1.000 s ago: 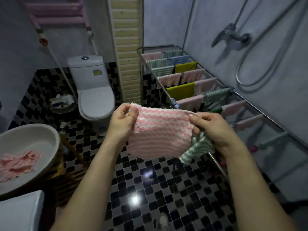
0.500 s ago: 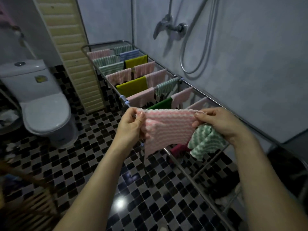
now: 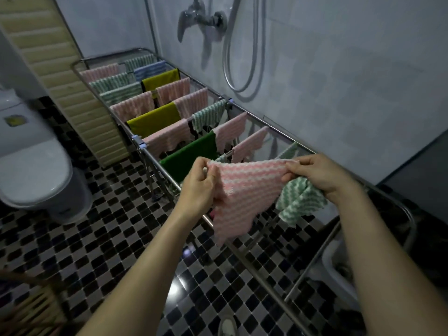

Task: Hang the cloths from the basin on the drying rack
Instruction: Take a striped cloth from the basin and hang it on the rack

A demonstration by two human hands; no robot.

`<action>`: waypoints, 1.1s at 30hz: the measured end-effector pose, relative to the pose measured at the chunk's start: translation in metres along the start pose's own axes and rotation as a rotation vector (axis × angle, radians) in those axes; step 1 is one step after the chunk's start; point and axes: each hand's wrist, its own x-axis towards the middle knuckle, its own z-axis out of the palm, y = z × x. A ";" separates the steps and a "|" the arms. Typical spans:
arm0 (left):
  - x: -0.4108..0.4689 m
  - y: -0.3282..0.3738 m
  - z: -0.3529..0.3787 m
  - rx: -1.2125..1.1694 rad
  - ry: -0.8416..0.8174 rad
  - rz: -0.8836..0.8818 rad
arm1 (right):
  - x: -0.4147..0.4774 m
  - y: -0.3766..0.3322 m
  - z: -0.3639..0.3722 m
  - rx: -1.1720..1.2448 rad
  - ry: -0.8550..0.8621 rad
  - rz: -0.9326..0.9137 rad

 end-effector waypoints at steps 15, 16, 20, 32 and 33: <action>-0.026 -0.047 0.032 0.649 -0.467 0.161 | -0.010 0.072 -0.015 -0.160 0.081 0.154; -0.028 -0.049 0.034 0.682 -0.530 0.157 | -0.011 0.076 -0.014 -0.214 0.064 0.176; -0.036 -0.061 0.046 0.845 -0.682 0.276 | -0.011 0.088 -0.015 -0.390 0.026 0.279; -0.026 -0.087 0.047 0.914 -0.362 0.182 | -0.002 0.107 -0.004 -0.403 0.025 0.280; -0.024 -0.090 0.047 0.939 -0.364 0.161 | -0.002 0.108 -0.001 -0.386 0.024 0.277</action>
